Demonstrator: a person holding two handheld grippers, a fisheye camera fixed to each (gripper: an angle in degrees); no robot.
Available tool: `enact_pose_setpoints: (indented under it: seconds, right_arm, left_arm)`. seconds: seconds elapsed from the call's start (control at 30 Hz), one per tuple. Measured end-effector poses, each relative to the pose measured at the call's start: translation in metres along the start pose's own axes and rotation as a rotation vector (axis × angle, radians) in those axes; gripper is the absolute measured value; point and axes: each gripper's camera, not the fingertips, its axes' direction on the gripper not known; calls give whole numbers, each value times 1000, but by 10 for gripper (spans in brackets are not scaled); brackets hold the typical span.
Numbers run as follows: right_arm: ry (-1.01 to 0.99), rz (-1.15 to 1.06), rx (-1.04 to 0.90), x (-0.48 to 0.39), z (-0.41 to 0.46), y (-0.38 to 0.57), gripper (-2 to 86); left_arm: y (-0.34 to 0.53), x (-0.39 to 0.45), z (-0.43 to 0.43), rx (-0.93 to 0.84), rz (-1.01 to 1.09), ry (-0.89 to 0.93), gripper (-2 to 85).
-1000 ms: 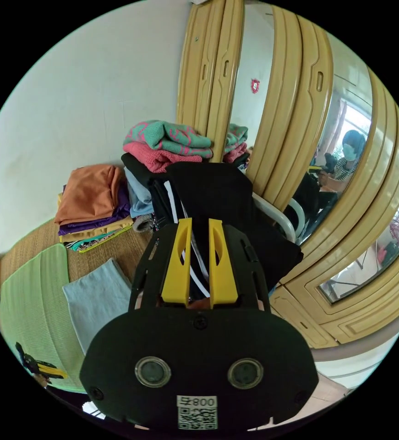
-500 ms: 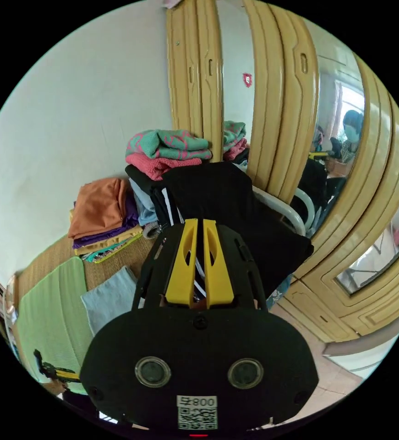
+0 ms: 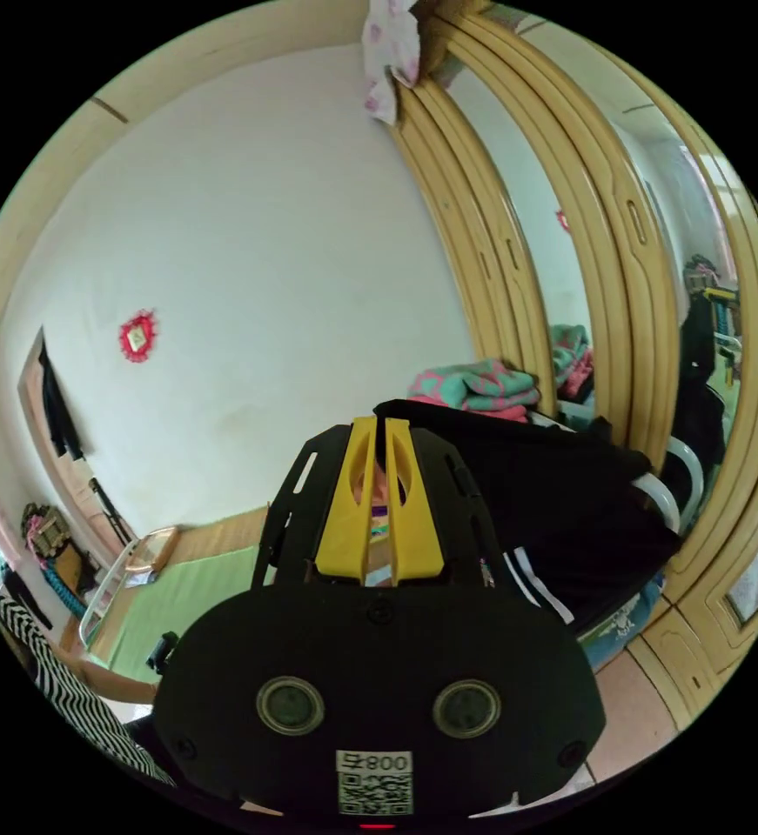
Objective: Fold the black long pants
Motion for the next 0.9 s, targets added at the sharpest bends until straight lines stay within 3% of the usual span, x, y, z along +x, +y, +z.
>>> enact_pose_setpoints:
  seconds: [0.47,0.73,0.9]
  right_arm:
    - [-472,-114,-37,-163,9,-189,2]
    - [-820,-87,-174,-300,52,-229,2]
    - [-910,-154,-264,-403,77,-255,2]
  left_arm:
    - [173,-118,3,372,14,63,19]
    - [355,-206,-16,677,-57,10,46]
    - [462,-258,-2,741,-151,-32,63]
